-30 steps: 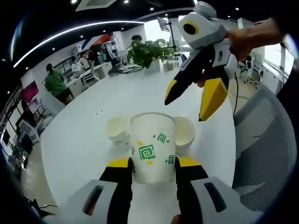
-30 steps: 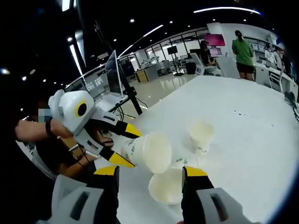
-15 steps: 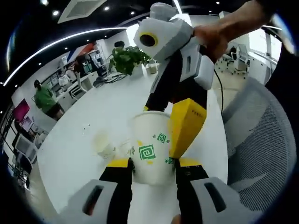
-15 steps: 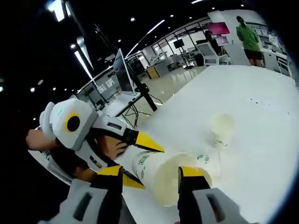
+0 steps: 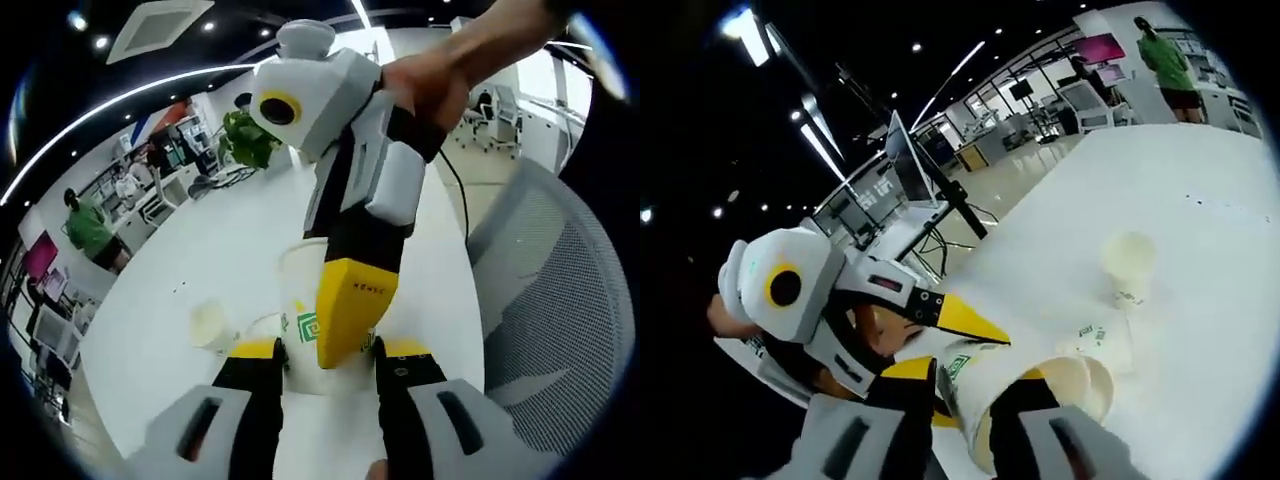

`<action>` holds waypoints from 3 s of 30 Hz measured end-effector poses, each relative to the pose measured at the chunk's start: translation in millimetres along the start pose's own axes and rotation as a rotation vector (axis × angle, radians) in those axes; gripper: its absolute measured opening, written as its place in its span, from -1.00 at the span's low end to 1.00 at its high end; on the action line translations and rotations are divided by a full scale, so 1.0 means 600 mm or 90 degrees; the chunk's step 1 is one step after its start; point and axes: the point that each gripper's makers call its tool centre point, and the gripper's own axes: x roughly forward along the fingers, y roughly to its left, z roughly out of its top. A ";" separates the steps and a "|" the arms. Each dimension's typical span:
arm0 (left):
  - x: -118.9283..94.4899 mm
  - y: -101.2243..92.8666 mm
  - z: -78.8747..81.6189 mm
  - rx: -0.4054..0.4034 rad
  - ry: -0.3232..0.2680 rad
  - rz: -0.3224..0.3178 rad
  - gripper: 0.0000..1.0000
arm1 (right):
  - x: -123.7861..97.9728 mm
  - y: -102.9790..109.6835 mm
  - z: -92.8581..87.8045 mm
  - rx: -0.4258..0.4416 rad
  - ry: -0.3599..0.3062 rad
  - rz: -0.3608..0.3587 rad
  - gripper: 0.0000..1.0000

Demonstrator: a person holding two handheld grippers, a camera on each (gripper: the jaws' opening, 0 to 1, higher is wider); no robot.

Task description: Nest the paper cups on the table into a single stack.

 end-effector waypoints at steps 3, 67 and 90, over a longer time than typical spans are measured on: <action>0.001 -0.002 0.002 -0.002 -0.001 0.001 -0.31 | 0.001 0.004 -0.001 0.005 -0.001 0.008 -0.84; -0.024 0.032 -0.126 -0.305 -0.002 0.107 0.19 | -0.012 -0.080 -0.050 -0.336 0.324 -0.101 -1.00; -0.026 0.033 -0.128 -0.308 0.002 0.109 0.18 | -0.009 -0.086 -0.066 -0.349 0.351 -0.111 -0.92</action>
